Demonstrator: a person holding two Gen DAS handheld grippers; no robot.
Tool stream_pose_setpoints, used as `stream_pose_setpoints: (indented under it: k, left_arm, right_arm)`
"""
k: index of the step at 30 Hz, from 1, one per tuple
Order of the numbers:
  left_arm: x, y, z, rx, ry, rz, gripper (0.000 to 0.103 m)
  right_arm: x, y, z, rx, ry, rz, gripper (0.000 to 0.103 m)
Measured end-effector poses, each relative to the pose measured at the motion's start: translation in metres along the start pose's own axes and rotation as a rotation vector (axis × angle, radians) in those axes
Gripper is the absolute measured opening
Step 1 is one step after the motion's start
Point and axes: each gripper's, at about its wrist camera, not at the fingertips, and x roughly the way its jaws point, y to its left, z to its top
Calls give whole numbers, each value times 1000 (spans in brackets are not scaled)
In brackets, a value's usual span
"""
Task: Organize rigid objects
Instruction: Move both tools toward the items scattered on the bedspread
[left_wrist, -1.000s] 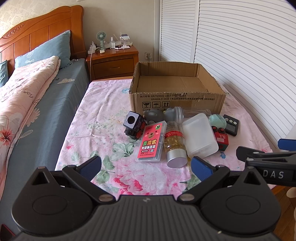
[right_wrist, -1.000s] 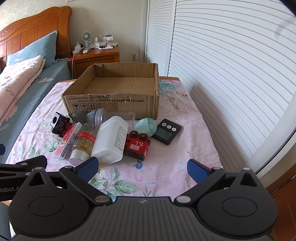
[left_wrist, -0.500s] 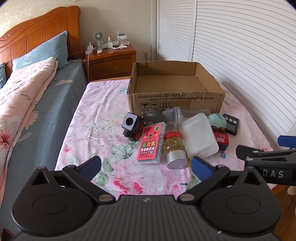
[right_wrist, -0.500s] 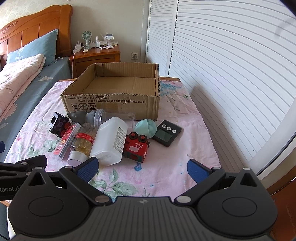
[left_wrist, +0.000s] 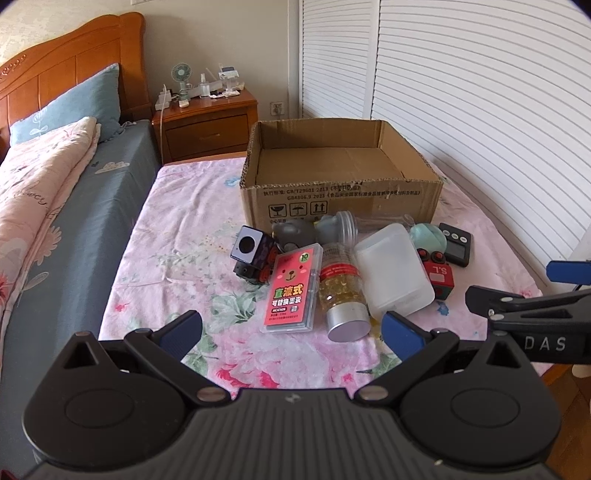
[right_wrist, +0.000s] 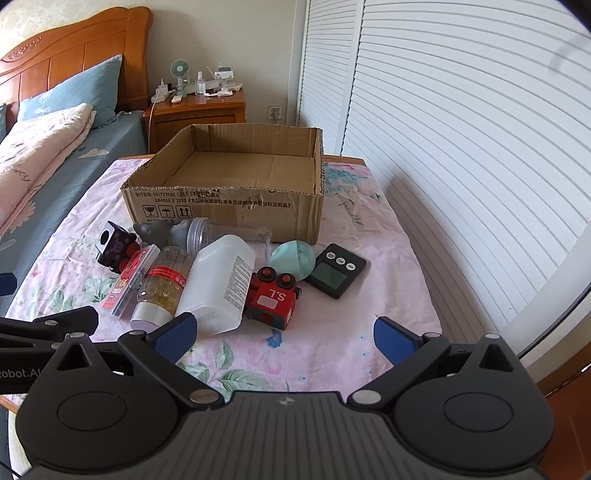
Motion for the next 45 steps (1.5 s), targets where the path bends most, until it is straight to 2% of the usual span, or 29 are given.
stream_pose_setpoints:
  k: [6,18,23,33,38,45]
  left_arm:
    - [14,4,-6,48,17,-9,102]
    - [54,20,-10,53,49,-25,102]
    - [67,27,5,29,51,-21,102]
    - [113,28,58,13,11,35,102]
    - [134,28,63,22,55,45,102]
    - [136,26,47,81,126,27,102]
  right_arm:
    - [11,-7,-6,-20,-24,73,103]
    - [41,-18,-24,-82,-19,90,103]
    - [49,-22,-22,-73,-12,112,103]
    - [63,-24,-11,-57,-12,139,103]
    - [69,-27,-9,-64,-2,154,103]
    - [73,-32,-7,-92,1,171,103]
